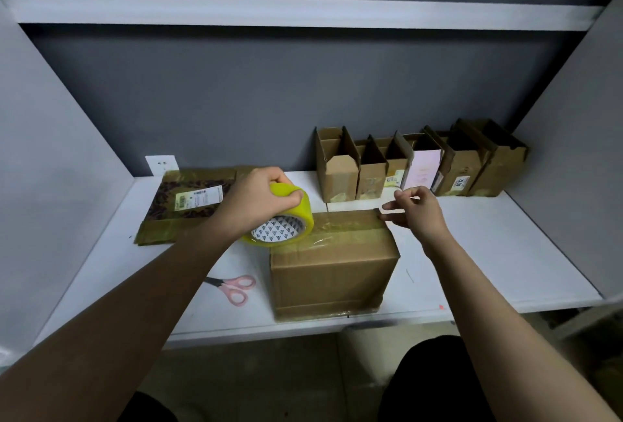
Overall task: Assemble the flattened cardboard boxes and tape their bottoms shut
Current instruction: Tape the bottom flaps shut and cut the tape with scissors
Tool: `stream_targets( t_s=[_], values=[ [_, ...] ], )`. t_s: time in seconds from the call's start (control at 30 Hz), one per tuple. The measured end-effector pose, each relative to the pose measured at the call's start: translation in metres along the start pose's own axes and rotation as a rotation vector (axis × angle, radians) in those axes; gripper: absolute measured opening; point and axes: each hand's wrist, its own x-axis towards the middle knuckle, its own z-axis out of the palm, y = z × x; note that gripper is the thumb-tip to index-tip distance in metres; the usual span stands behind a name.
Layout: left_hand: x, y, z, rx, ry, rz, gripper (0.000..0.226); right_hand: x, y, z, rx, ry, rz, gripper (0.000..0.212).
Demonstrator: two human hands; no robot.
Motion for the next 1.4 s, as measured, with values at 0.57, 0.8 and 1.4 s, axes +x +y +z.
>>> stream_targets(
  t_s=[0.57, 0.8, 1.4],
  values=[
    [0.001, 0.011, 0.009, 0.161, -0.003, 0.052, 0.021, -0.016, 0.027, -0.019, -0.05, -0.015, 0.13, 0.024],
    [0.003, 0.01, 0.008, 0.16, -0.001, 0.042, 0.021, -0.011, 0.031, -0.014, -0.058, -0.036, 0.141, 0.023],
    [0.0, 0.009, 0.011, 0.133, 0.017, 0.058, 0.02, -0.022, 0.054, 0.008, 0.191, -0.107, 0.405, 0.03]
  ],
)
